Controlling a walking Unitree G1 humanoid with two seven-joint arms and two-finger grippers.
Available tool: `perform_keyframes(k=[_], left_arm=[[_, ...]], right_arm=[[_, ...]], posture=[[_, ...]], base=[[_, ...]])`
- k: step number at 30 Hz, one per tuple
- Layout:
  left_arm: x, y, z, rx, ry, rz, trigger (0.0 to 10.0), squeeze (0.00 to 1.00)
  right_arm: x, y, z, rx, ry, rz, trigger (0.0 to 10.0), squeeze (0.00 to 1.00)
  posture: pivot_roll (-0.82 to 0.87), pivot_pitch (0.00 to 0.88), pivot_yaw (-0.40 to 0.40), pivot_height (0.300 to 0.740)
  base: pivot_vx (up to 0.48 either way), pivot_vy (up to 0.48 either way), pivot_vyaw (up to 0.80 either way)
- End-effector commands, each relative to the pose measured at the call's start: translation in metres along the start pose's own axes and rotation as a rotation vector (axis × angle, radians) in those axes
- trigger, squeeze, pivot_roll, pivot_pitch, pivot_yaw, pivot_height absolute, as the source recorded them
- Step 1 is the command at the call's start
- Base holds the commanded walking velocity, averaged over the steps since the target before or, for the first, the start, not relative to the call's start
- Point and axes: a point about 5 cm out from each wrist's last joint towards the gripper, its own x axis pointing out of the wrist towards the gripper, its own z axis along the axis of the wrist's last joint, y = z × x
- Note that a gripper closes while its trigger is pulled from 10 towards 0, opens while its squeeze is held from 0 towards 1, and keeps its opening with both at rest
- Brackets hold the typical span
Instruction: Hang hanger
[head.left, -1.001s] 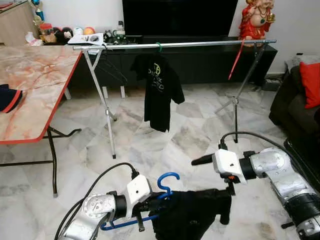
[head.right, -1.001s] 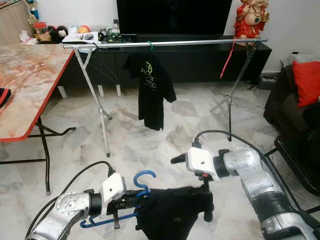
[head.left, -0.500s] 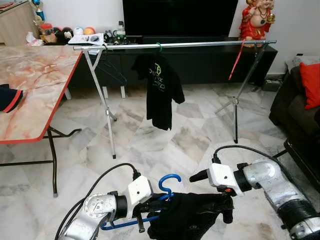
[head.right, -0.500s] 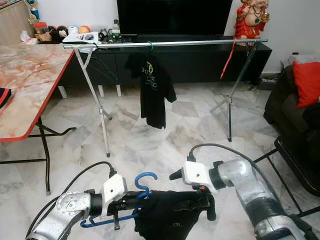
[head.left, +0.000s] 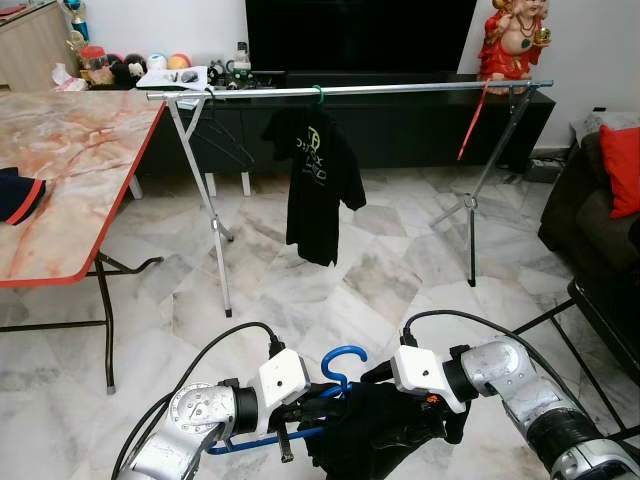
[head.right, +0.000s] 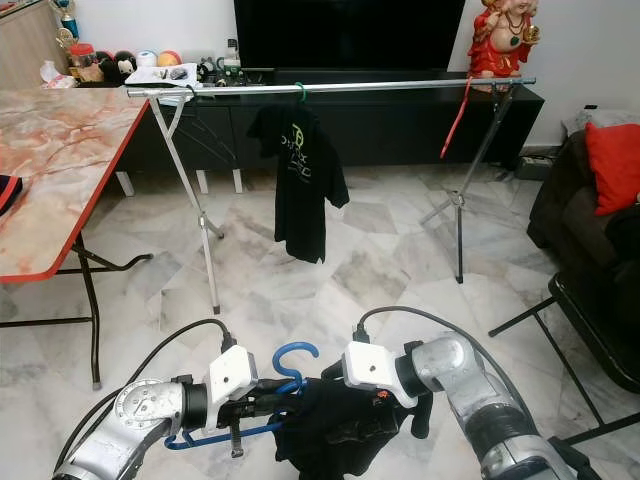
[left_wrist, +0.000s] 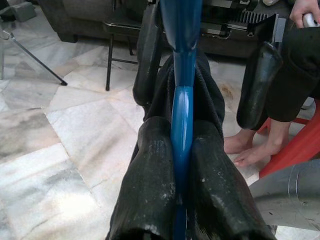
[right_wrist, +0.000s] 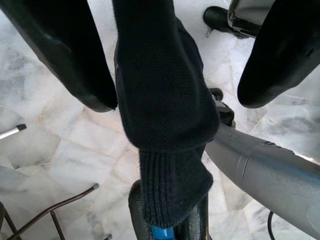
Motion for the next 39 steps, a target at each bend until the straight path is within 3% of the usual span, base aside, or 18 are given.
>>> perform_keyframes(k=[1, 2, 39], left_arm=[[0.0018, 0.0018, 0.0105, 0.046, -0.033, -0.012, 10.0, 0.0], [0.002, 0.0017, 0.0108, 0.047, -0.033, -0.011, 10.0, 0.0], [0.0053, 0.0029, 0.0133, 0.083, -0.027, -0.024, 10.0, 0.0]], right_arm=[[-0.0004, -0.0033, 0.0039, -0.021, 0.009, 0.005, 3.1, 0.0], [-0.0002, -0.0036, 0.0032, -0.021, 0.012, 0.003, 0.0, 0.0], [0.0075, -0.0018, 0.0019, 0.017, -0.031, 0.013, 0.0, 0.0]], posture=[[0.13, 0.071, -0.053, 0.74], [0.13, 0.072, -0.054, 0.74], [0.14, 0.073, -0.06, 0.74]], base=[[0.0, 0.0, 0.0], [0.0, 0.0, 0.0], [0.0, 0.0, 0.0]])
